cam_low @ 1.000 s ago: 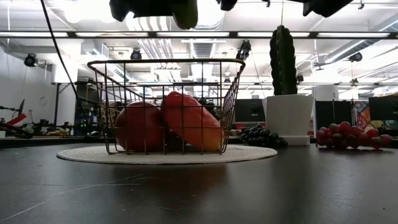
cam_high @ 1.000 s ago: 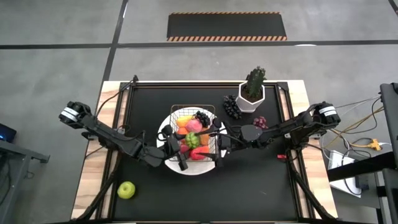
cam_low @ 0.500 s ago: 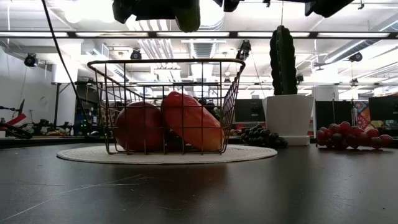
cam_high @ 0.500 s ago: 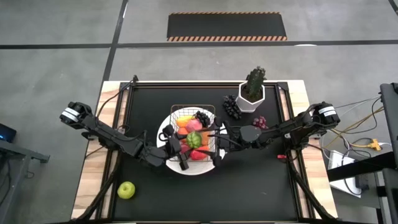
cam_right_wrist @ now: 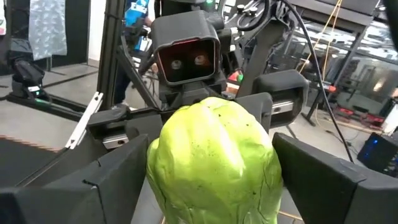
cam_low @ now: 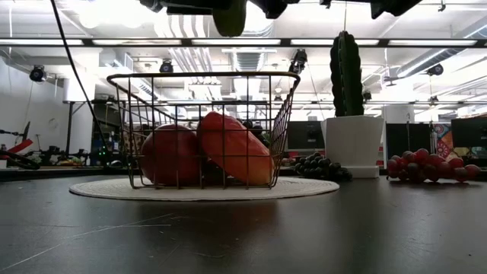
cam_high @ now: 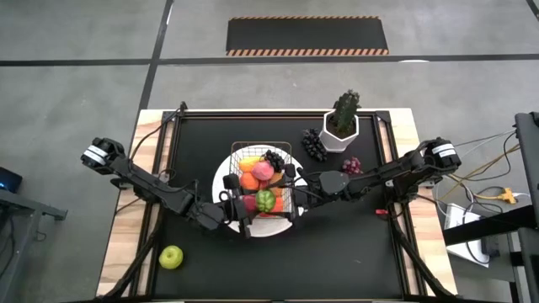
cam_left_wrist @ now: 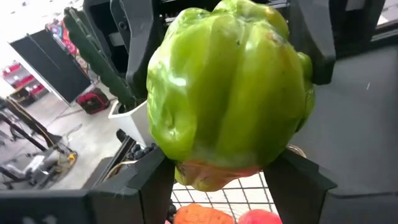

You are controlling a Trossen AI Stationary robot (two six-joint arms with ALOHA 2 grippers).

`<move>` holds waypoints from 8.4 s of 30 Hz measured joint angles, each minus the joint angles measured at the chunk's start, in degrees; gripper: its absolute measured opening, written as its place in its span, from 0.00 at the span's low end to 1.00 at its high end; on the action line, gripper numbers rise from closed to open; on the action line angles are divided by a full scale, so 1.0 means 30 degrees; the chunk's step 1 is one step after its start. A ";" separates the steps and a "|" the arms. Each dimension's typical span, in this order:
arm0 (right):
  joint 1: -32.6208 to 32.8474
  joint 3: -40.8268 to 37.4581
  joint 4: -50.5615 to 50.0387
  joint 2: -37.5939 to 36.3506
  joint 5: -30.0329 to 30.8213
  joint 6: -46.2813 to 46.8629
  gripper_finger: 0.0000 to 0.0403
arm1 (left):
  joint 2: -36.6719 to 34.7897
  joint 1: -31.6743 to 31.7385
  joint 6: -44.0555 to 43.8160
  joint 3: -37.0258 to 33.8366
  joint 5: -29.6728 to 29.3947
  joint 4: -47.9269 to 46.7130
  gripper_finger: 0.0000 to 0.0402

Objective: Build produce basket
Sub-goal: Put the chayote into the wire basket, then put the green apple into the wire basket

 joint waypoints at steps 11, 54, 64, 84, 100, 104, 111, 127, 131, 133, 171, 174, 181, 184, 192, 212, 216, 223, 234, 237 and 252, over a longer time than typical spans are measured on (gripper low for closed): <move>-0.0039 0.0114 -0.0214 -0.0051 0.0139 0.0763 0.58 | 0.0046 -0.0007 0.0551 -0.0002 -0.0923 -0.0012 0.56; -0.1071 0.0277 -0.8177 0.0758 0.4619 0.5528 0.79 | -0.0186 -0.0046 -0.1819 -0.0090 -0.8415 -0.3163 0.75; -0.1067 0.0277 -0.8255 -0.0117 0.4620 0.4744 0.88 | -0.0165 -0.0265 -0.4737 -0.0028 -0.7748 -0.3051 0.75; -0.1049 -0.2122 -0.9719 -0.4409 0.3753 0.2507 0.83 | -0.0143 -0.3206 -1.4536 0.0937 -0.1374 -0.3230 0.75; -0.1049 -0.2594 -0.8002 -0.4386 0.1938 0.0543 0.82 | 0.0148 -0.3557 -2.9883 0.2985 1.0688 -1.3666 0.75; -0.1049 -0.2594 -0.7915 -0.4386 0.1938 0.0430 0.82 | 0.0141 -0.3603 -3.4338 0.3979 1.5852 -1.6908 0.75; -0.1049 -0.2594 -0.7957 -0.4386 0.1938 0.0441 0.82 | 0.0335 -0.4526 -4.0504 0.4147 2.2811 -2.3184 0.75; -0.1056 -0.2616 -0.8243 -0.4386 0.1938 0.0495 0.82 | 0.1412 -0.7166 -3.9675 0.3801 2.2651 -2.5349 0.75; -0.1056 -0.2616 -0.8243 -0.4386 0.1938 0.0645 0.82 | 0.1649 -0.7411 -3.9830 0.3786 2.2199 -2.5335 0.75; -0.1056 -0.2616 -0.8250 -0.4386 0.1938 0.0638 0.82 | 0.1649 -0.7466 -3.9859 0.3780 2.2185 -2.5341 0.75; -0.1056 -0.2623 -0.8626 -0.4386 0.1938 0.0600 0.82 | 0.1627 -0.8014 -4.0371 0.1169 2.1573 -2.3567 0.86; -0.1056 -0.2623 -0.8651 -0.4386 0.1938 0.0565 0.82 | 0.1627 -0.8012 -4.0490 0.1263 2.1573 -2.3520 0.75; -0.1056 -0.2630 -0.9109 -0.4386 0.1945 0.0594 0.82 | 0.1622 -0.7600 -4.0845 0.1978 2.1675 -2.3528 0.63; -0.1056 -0.2630 -0.9312 -0.4386 0.1945 0.0505 0.82 | 0.1625 -0.6915 -4.0523 0.2985 2.1664 -2.3535 0.63; -0.1056 -0.2637 -1.1125 -0.5389 0.1953 0.0266 0.82 | 0.2507 -0.3932 -3.5409 0.8283 1.8975 -2.3759 0.64; -0.1055 -0.4209 -1.5999 -0.9552 0.1922 0.1792 0.82 | 0.7719 0.5555 -1.2923 2.1082 1.5220 -3.4372 0.65; -0.1049 -0.4492 -1.5874 -1.0504 0.1916 0.2188 0.82 | 0.7941 0.7761 -0.8471 2.0677 1.3036 -3.4469 0.65; -0.1049 -0.4947 -1.5849 -1.1000 0.1909 0.2273 0.82 | 0.8599 1.2113 -0.4882 1.8963 1.1854 -3.3680 0.65; -0.1049 -0.4962 -1.5366 -1.0972 0.1923 0.1927 0.82 | 1.0254 1.4018 -0.3011 1.8044 1.1858 -3.3502 0.65; -0.1049 -0.4962 -1.5379 -1.0972 0.1931 0.1933 0.82 | 1.0458 1.4018 -0.3011 1.8037 1.1802 -3.3194 0.65; -0.1049 -0.4976 -1.5448 -1.0965 0.1938 0.2182 0.82 | 1.0505 1.3971 -0.2707 1.8027 1.1730 -3.2977 0.78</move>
